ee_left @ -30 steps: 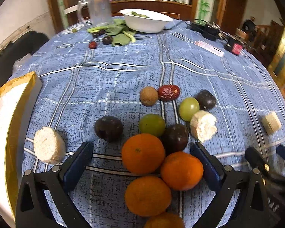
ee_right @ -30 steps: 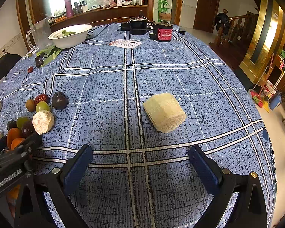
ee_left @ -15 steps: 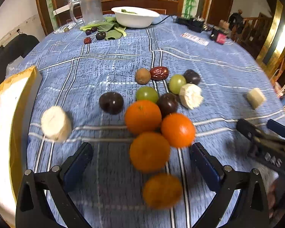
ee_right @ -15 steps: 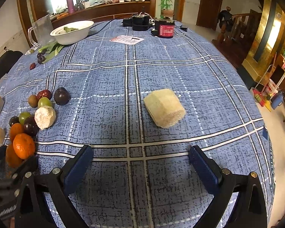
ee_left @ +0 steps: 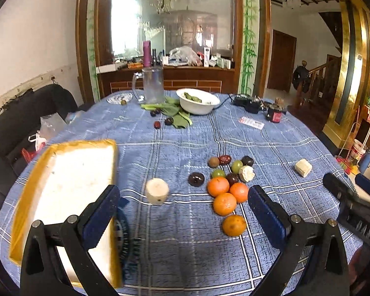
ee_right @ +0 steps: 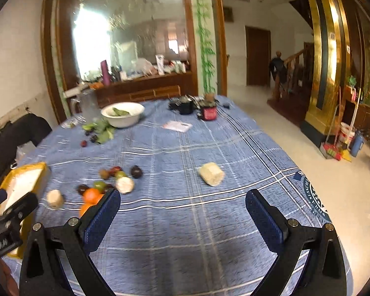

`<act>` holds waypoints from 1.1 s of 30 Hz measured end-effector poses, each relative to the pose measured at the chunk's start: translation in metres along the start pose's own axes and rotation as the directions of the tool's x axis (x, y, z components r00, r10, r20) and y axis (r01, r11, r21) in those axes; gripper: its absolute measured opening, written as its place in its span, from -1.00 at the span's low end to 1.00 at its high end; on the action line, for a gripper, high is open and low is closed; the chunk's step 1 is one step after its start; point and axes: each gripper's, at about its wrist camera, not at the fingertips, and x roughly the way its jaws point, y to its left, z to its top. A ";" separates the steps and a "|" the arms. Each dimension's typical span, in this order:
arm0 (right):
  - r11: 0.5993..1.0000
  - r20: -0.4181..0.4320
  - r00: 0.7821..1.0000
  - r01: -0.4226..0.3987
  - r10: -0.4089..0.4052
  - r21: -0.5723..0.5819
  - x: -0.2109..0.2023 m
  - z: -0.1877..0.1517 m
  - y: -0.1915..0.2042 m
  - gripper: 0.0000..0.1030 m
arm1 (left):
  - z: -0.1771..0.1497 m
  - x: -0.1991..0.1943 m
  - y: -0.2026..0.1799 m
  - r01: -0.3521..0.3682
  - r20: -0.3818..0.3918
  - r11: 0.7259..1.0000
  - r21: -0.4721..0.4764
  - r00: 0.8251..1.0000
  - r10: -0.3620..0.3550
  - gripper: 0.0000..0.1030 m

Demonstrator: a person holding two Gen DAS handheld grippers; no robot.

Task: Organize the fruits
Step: 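Grasp the tan round fruit with the left tool while the right tool grasps a mandarin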

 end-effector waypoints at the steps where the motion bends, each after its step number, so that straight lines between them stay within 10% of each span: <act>1: 1.000 0.012 1.000 -0.008 0.008 -0.015 -0.004 -0.001 0.007 0.99 | 0.000 -0.002 0.002 -0.003 0.006 1.000 0.005 1.000 0.003 1.00; 24: 0.972 -0.109 0.985 -0.155 0.137 -0.179 0.017 -0.019 0.068 0.96 | -0.002 0.001 0.070 -0.074 -0.008 0.996 -0.051 0.997 0.073 1.00; 33: 0.946 -0.313 0.902 -0.324 0.298 -0.032 0.052 -0.027 0.044 0.36 | 0.005 0.005 0.117 -0.052 -0.030 0.984 -0.171 0.998 0.047 1.00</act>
